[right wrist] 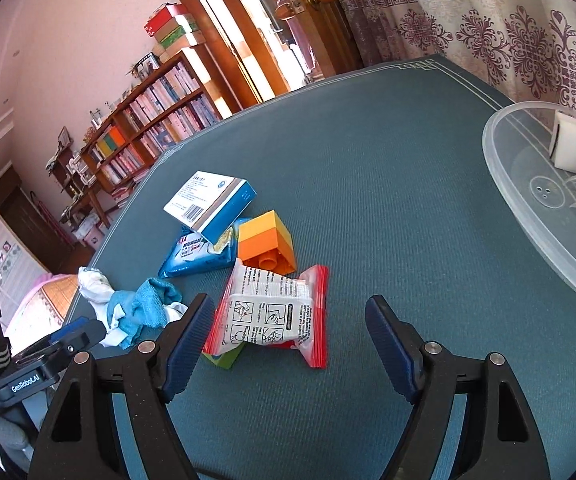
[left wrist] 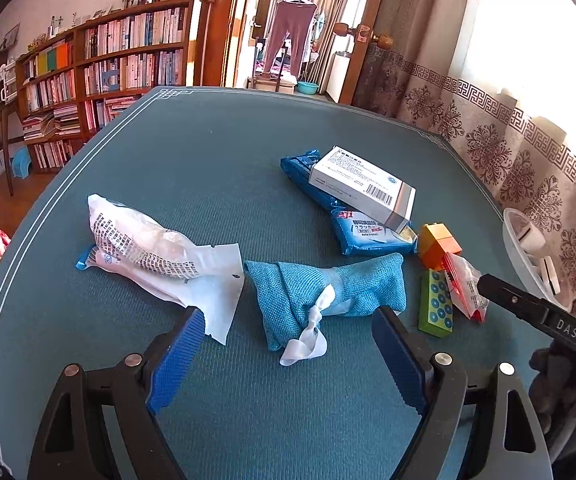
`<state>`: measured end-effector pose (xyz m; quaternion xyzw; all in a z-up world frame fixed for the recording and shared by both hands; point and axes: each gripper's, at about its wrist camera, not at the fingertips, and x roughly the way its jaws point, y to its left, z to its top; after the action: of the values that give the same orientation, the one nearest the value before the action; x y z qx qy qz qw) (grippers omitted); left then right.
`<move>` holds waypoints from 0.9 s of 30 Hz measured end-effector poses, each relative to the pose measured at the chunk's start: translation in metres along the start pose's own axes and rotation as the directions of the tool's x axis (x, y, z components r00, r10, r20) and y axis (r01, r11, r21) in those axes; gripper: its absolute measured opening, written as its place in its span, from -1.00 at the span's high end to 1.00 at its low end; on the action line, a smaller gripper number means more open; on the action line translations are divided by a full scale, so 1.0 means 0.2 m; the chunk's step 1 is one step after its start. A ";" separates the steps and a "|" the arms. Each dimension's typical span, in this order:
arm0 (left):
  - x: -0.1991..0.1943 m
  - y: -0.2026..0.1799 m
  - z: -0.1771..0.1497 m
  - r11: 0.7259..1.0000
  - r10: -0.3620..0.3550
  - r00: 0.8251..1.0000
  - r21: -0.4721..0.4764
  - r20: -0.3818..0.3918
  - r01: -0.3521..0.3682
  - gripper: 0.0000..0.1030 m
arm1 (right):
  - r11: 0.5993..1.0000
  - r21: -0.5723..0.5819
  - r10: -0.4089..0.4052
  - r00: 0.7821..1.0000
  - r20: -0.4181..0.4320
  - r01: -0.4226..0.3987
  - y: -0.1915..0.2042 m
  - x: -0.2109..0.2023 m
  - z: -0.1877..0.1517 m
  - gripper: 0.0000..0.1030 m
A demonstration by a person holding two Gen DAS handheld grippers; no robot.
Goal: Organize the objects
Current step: 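Grasp the red-edged snack packet with the right gripper while the left gripper grasps the blue towel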
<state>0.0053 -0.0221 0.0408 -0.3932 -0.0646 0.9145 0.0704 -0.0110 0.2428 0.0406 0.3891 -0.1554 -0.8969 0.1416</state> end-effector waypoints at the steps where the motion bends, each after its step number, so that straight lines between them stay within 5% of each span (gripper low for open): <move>1: 0.00 0.00 0.00 1.000 0.002 1.000 0.009 0.003 -0.002 -0.72 | 1.000 0.000 -0.001 1.000 -0.010 0.001 0.01 0.02 0.00 -0.53; 9: 0.04 -0.11 0.05 0.981 -0.032 0.999 0.192 0.031 0.025 -0.84 | 0.998 -0.054 -0.031 0.999 -0.007 0.031 0.06 0.09 -0.02 -0.51; 12: 0.07 -0.14 0.07 0.966 -0.039 0.999 0.257 0.028 0.030 -0.85 | 0.997 -0.066 -0.035 0.999 -0.007 0.034 0.07 0.10 -0.02 -0.22; 16: 0.13 -0.20 0.09 0.939 -0.031 0.999 0.343 0.015 0.024 -0.85 | 0.997 -0.067 -0.035 0.999 -0.004 0.034 0.07 0.10 -0.02 -0.14; 27: 0.25 -0.24 0.09 0.915 -0.039 0.999 0.399 -0.032 0.048 -0.85 | 0.998 -0.057 -0.033 0.999 0.005 0.033 0.04 0.10 -0.01 -0.13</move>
<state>-0.0377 0.0334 0.0250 -0.3796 0.1157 0.9019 0.1703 -0.0215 0.2268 0.0290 0.3856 -0.1237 -0.9040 0.1374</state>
